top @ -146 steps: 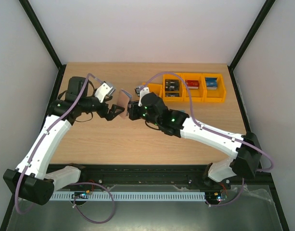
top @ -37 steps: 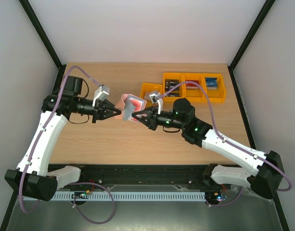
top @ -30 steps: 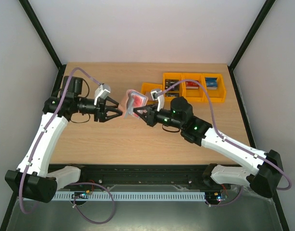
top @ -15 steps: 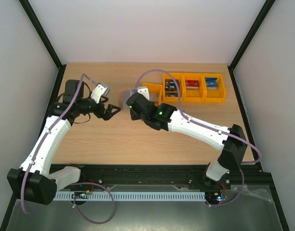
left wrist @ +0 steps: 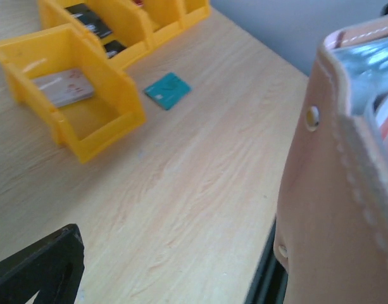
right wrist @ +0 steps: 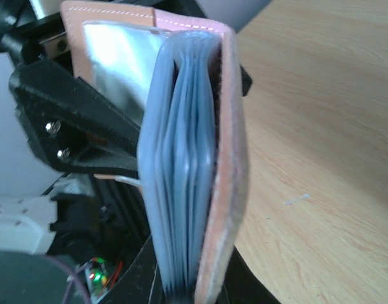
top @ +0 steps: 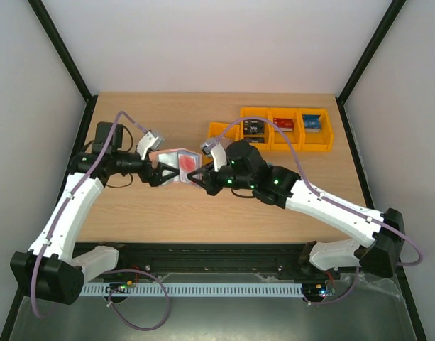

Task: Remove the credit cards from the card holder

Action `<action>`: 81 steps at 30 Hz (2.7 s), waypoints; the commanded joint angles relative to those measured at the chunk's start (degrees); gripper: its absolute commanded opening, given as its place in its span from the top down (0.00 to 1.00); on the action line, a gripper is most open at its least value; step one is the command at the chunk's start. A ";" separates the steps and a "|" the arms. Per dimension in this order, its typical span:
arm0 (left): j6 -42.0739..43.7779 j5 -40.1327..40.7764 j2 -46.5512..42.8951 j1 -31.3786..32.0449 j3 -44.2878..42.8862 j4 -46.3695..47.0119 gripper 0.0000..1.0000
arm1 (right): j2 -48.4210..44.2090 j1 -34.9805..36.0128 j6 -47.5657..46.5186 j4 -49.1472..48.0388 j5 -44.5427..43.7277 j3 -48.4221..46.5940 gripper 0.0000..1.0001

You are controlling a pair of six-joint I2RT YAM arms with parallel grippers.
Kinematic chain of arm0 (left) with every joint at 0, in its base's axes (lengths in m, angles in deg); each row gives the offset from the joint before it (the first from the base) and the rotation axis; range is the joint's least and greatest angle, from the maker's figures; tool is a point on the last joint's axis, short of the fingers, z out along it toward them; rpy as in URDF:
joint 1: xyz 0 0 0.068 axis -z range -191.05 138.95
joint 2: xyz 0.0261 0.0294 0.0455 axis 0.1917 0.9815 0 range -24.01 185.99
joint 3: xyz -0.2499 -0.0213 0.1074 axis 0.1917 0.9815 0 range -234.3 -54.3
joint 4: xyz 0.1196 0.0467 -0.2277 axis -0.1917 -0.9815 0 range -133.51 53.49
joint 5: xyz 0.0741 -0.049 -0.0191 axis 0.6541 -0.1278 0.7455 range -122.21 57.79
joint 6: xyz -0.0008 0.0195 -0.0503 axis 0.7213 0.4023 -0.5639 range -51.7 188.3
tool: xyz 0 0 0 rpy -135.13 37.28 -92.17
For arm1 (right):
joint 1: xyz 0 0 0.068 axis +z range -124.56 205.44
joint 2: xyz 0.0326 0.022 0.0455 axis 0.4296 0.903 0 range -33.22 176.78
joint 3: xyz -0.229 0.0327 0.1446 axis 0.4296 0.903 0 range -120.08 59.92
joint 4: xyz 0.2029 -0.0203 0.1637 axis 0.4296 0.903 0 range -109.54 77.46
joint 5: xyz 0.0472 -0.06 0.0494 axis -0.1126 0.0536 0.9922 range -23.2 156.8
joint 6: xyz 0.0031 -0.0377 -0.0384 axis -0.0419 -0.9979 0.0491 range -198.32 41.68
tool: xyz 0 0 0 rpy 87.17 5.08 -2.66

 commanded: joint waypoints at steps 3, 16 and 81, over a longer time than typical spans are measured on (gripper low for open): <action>12.50 -15.66 -1.28 -0.51 -5.11 -13.99 0.28 | -6.86 -0.06 -7.32 -10.25 16.84 4.05 0.98; 22.79 -23.02 -0.42 -0.59 -10.16 -24.06 0.98 | -8.73 -3.43 -4.41 -23.34 23.88 8.76 0.76; -14.10 -17.46 5.29 3.82 -2.18 8.29 0.52 | 10.05 -10.14 25.23 -50.82 13.80 5.51 0.98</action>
